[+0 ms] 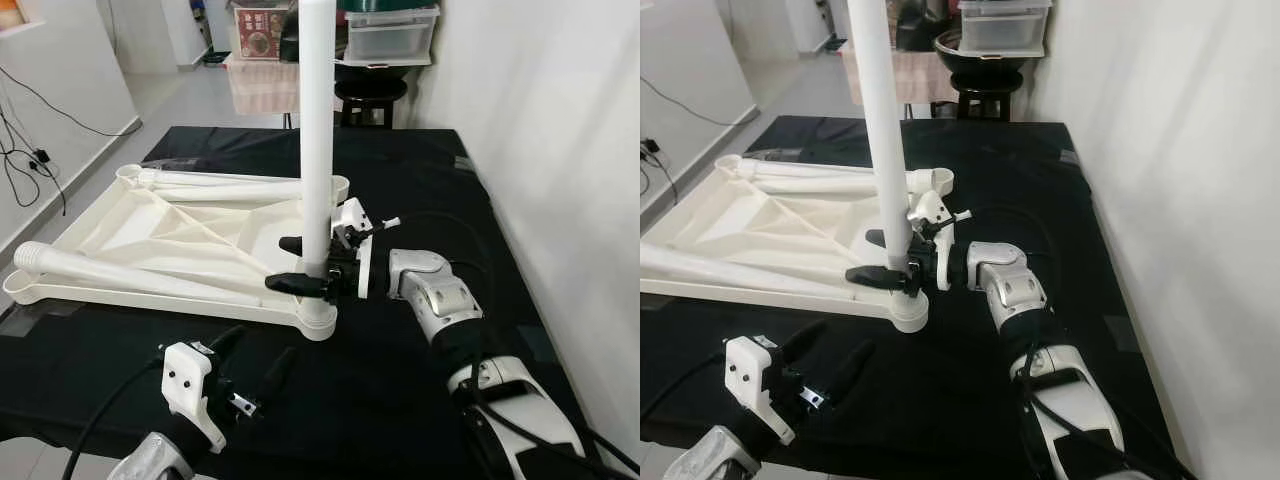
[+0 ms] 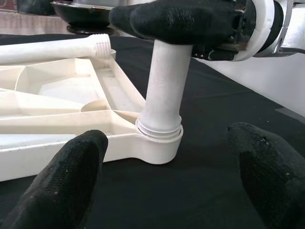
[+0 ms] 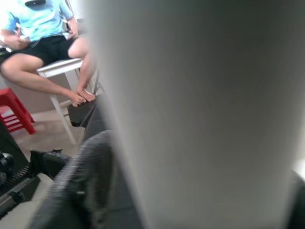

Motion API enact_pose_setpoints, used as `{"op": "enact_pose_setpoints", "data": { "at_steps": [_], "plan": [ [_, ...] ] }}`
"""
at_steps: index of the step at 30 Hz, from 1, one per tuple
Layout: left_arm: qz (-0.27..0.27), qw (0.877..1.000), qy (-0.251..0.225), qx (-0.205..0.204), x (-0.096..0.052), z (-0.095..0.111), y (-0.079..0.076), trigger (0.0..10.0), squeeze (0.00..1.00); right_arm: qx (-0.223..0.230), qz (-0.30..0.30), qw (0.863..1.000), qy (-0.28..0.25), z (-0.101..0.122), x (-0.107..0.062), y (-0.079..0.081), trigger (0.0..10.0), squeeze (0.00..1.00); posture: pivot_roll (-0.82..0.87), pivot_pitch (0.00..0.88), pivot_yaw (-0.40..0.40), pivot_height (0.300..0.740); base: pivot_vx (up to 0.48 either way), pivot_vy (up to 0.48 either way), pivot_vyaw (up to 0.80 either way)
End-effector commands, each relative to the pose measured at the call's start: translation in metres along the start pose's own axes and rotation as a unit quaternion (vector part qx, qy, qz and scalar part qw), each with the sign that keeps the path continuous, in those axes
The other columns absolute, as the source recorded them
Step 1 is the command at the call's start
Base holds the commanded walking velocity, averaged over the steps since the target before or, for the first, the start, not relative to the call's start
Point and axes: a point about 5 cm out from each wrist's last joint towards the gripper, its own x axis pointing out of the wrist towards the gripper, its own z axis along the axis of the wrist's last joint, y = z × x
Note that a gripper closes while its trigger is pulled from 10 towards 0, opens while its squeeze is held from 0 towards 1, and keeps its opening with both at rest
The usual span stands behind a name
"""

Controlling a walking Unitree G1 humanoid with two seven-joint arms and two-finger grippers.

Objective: Building children table

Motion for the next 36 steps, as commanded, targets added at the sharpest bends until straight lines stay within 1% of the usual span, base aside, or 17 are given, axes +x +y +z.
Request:
{"op": "enact_pose_setpoints", "data": {
  "at_steps": [1,8,10,11,12,13,14,19,26,27,28,30,31,32,33,35,36],
  "plan": [
    [0.001,1.0,0.01,-0.005,-0.002,-0.003,-0.001,10.0,0.0,0.007,0.015,1.0,0.0,-0.004,0.003,0.002,0.0,0.0,0.04,0.03,0.021,0.74,0.0,0.0,0.0],
    [0.0,1.0,0.01,-0.007,-0.003,-0.003,-0.002,10.0,0.0,0.003,-0.008,1.0,0.014,-0.017,-0.009,0.001,0.0,0.0,0.04,0.036,0.023,0.74,0.0,0.0,0.0],
    [0.0,1.0,0.011,-0.007,-0.004,-0.003,-0.002,10.0,0.0,0.008,-0.111,0.993,0.037,-0.032,-0.008,-0.001,0.0,0.0,0.04,0.04,0.013,0.74,0.0,0.0,0.0],
    [0.0,1.0,0.011,-0.007,-0.004,-0.003,-0.002,10.0,0.0,0.008,-0.111,0.993,0.037,-0.032,-0.008,-0.001,0.0,0.0,0.04,0.04,0.013,0.74,0.0,0.0,0.0],
    [0.0,1.0,0.011,-0.007,-0.005,-0.003,-0.002,10.0,0.0,0.012,-0.168,0.985,0.048,-0.039,-0.006,-0.001,0.0,0.0,0.04,0.04,0.013,0.74,0.0,0.0,0.0],
    [0.0,1.0,0.011,-0.007,-0.006,-0.003,-0.001,10.0,0.0,0.034,-0.337,0.94,0.052,-0.049,-0.009,-0.007,0.0,0.0,0.03,0.044,0.012,0.74,0.0,0.0,0.0],
    [0.001,1.0,0.011,-0.007,-0.006,-0.002,-0.001,10.0,0.0,0.065,-0.429,0.899,0.061,-0.063,-0.013,0.001,0.0,0.0,0.03,0.045,0.017,0.74,0.0,0.0,0.0],
    [0.001,1.0,0.012,-0.006,-0.007,-0.003,0.0,10.0,0.0,0.076,-0.445,0.891,0.055,-0.07,-0.006,0.02,0.0,0.0,0.02,0.033,0.028,0.74,0.0,0.0,0.0],
    [-0.003,1.0,0.013,-0.009,-0.005,-0.004,0.0,10.0,0.0,0.034,-0.424,0.903,0.05,-0.058,0.0,0.012,0.0,0.0,0.02,0.025,0.009,0.74,0.0,0.0,0.0],
    [-0.001,1.0,0.011,-0.009,-0.004,-0.004,0.0,10.0,0.0,0.03,-0.412,0.909,0.057,-0.055,0.004,0.013,7.4,0.0,0.02,0.024,0.008,0.74,0.0,0.0,0.0],
    [0.003,1.0,0.008,-0.008,-0.004,-0.004,-0.001,10.0,0.0,0.03,-0.393,0.917,0.054,-0.05,0.009,0.015,10.0,0.0,0.02,0.024,0.007,0.74,0.0,0.0,0.0],
    [0.005,1.0,0.007,-0.008,-0.003,-0.003,-0.001,10.0,0.0,0.031,-0.38,0.923,0.051,-0.047,0.013,0.017,10.0,0.0,0.02,0.024,0.007,0.74,0.0,0.0,0.0],
    [0.007,1.0,0.006,-0.007,-0.003,-0.003,-0.001,10.0,0.0,0.038,-0.308,0.95,0.037,-0.041,0.02,0.02,10.0,1.0,0.03,0.024,0.005,0.74,0.0,0.0,0.0],
    [0.007,1.0,0.006,-0.007,-0.003,-0.003,-0.001,10.0,0.0,0.038,-0.308,0.95,0.037,-0.041,0.02,0.02,10.0,1.0,0.03,0.024,0.005,0.74,0.0,0.0,0.0],
    [0.006,1.0,0.005,-0.007,-0.002,-0.003,-0.001,10.0,0.0,0.03,-0.244,0.969,0.018,-0.032,0.022,0.021,10.0,1.0,0.03,0.022,0.005,0.74,0.0,0.0,0.0],
    [0.006,1.0,0.005,-0.007,-0.002,-0.003,-0.001,10.0,0.0,0.03,-0.244,0.969,0.018,-0.032,0.022,0.021,10.0,1.0,0.03,0.022,0.005,0.74,0.0,0.0,0.0],
    [0.005,1.0,0.005,-0.008,-0.002,-0.003,-0.001,10.0,0.0,0.011,-0.176,0.984,0.007,-0.024,0.02,0.02,10.0,1.0,0.02,0.021,0.008,0.74,0.0,0.0,0.0]
  ]
}}
